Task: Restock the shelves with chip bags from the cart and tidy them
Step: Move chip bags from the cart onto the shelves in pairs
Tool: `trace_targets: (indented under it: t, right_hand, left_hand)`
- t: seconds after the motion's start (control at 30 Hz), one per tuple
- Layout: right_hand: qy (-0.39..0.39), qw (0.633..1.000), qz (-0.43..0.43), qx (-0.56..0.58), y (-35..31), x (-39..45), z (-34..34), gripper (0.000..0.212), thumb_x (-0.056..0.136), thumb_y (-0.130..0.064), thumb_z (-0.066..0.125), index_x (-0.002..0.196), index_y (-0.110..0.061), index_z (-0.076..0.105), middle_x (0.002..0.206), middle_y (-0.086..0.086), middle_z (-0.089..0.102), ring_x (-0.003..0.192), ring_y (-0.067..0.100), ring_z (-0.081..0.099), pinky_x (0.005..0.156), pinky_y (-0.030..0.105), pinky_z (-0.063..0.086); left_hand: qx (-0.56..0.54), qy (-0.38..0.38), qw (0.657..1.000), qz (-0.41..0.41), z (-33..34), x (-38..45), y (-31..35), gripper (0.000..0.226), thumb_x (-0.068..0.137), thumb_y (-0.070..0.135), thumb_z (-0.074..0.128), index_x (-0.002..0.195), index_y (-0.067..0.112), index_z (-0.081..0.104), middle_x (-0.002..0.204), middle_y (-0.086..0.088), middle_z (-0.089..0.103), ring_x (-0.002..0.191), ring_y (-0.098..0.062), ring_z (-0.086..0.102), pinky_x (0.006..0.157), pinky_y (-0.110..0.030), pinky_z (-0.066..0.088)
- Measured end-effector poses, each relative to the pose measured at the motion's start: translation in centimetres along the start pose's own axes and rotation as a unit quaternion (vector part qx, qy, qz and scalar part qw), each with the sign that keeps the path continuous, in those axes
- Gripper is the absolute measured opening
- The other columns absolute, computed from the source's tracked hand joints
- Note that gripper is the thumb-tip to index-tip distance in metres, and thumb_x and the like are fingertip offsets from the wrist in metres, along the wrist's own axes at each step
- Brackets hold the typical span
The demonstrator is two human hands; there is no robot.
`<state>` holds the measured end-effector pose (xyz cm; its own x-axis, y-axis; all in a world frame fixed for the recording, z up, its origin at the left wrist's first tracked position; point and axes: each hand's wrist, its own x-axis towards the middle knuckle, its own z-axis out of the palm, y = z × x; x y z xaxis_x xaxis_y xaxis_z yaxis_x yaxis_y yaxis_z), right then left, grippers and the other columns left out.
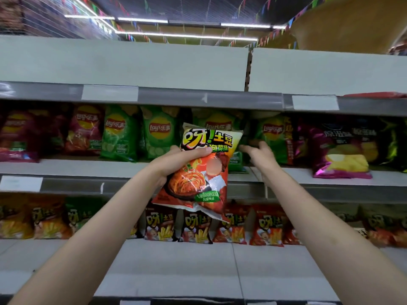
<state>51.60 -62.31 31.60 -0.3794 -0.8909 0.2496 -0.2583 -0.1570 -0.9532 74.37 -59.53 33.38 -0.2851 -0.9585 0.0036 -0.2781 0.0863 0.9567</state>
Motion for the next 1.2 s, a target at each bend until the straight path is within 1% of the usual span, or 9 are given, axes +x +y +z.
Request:
trace_targets:
  t: [0.13,0.3,0.43,0.5,0.57,0.67,0.77,1.0,1.2]
  right_hand:
    - [-0.017,1.000,-0.022,0.003,-0.1,-3.3,-2.9,0.032,0.099,-0.024,0.050,0.124,-0.005,0.052,0.118,0.014,0.061,0.099,0.019,0.059,0.068,0.025,0.051]
    - [-0.127,0.992,0.021,0.002,0.1,-8.5,-6.0,0.057,0.095,-0.060,0.040,0.128,-0.016,0.054,0.116,0.007,0.065,0.104,0.018,0.062,0.080,0.032,0.052]
    - [-0.173,0.985,0.027,0.002,1.8,-12.7,-8.2,0.101,0.058,-0.083,0.063,0.136,-0.022,0.043,0.131,-0.002,0.059,0.118,0.016,0.057,0.104,0.044,0.043]
    - [-0.187,0.981,0.048,-0.002,2.4,-14.5,-9.5,0.107,0.054,-0.079,0.069,0.140,-0.026,0.034,0.134,0.000,0.056,0.119,0.020,0.056,0.104,0.048,0.044]
    - [-0.196,0.978,0.069,-0.005,3.2,-16.0,-10.7,0.096,0.064,-0.067,0.070,0.142,-0.029,0.027,0.133,0.002,0.055,0.116,0.022,0.057,0.095,0.044,0.049]
    - [-0.177,0.981,0.081,0.010,4.6,-18.0,-12.4,0.074,0.082,-0.043,0.070,0.141,-0.024,0.030,0.130,0.002,0.057,0.113,0.021,0.060,0.087,0.037,0.052]
    - [-0.164,0.981,0.099,0.020,5.9,-19.6,-14.1,0.082,0.071,-0.047,0.078,0.137,-0.022,0.036,0.124,0.002,0.061,0.108,0.021,0.063,0.096,0.047,0.050]
    - [-0.128,0.983,0.131,0.033,7.6,-22.4,-17.4,0.057,0.083,-0.031,0.072,0.130,-0.020,0.040,0.114,0.000,0.063,0.098,0.015,0.063,0.072,0.031,0.050]
    - [-0.105,0.986,0.125,0.025,8.0,-23.4,-19.3,0.053,0.084,-0.029,0.072,0.126,-0.021,0.042,0.111,-0.001,0.063,0.096,0.016,0.063,0.071,0.031,0.050]
  left_hand:
    - [-0.024,-0.010,1.000,-0.001,3.0,-1.3,-0.3,0.119,0.036,0.065,0.086,0.135,0.016,0.042,0.113,-0.007,0.069,0.095,-0.025,0.070,0.088,-0.042,0.056]
    - [-0.045,-0.016,0.998,0.037,7.3,-3.4,-0.6,0.071,0.066,0.049,0.079,0.125,0.023,0.049,0.109,-0.002,0.069,0.093,-0.019,0.069,0.077,-0.031,0.054]
    - [-0.053,-0.024,0.997,0.052,10.5,-4.8,-1.4,0.105,0.046,0.063,0.085,0.135,0.022,0.044,0.116,-0.002,0.067,0.096,-0.019,0.070,0.086,-0.037,0.056]
    - [-0.056,-0.021,0.997,0.048,12.3,-5.9,-1.9,0.089,0.056,0.059,0.084,0.128,0.022,0.046,0.115,-0.001,0.066,0.098,-0.020,0.068,0.090,-0.038,0.053]
    - [-0.051,-0.018,0.998,0.039,14.1,-7.1,-2.4,0.076,0.068,0.052,0.080,0.125,0.021,0.041,0.115,-0.002,0.062,0.100,-0.020,0.065,0.091,-0.038,0.051]
    - [-0.033,-0.027,0.999,0.030,16.5,-8.4,-3.3,0.108,0.050,0.068,0.080,0.132,0.017,0.033,0.124,-0.003,0.058,0.106,-0.021,0.063,0.095,-0.041,0.050]
    - [-0.041,-0.052,0.998,0.010,18.3,-9.7,-4.1,0.109,0.055,0.067,0.080,0.137,0.018,0.028,0.124,-0.004,0.056,0.103,-0.020,0.062,0.091,-0.038,0.052]
    - [-0.029,-0.115,0.993,-0.006,21.8,-11.7,-4.6,0.096,0.075,0.047,0.074,0.146,0.014,0.018,0.136,-0.009,0.050,0.104,-0.020,0.057,0.079,-0.029,0.046]
    - [-0.025,-0.141,0.990,0.003,23.5,-12.4,-4.5,0.121,0.044,0.063,0.086,0.139,0.019,0.025,0.131,-0.005,0.055,0.112,-0.023,0.060,0.100,-0.042,0.047]
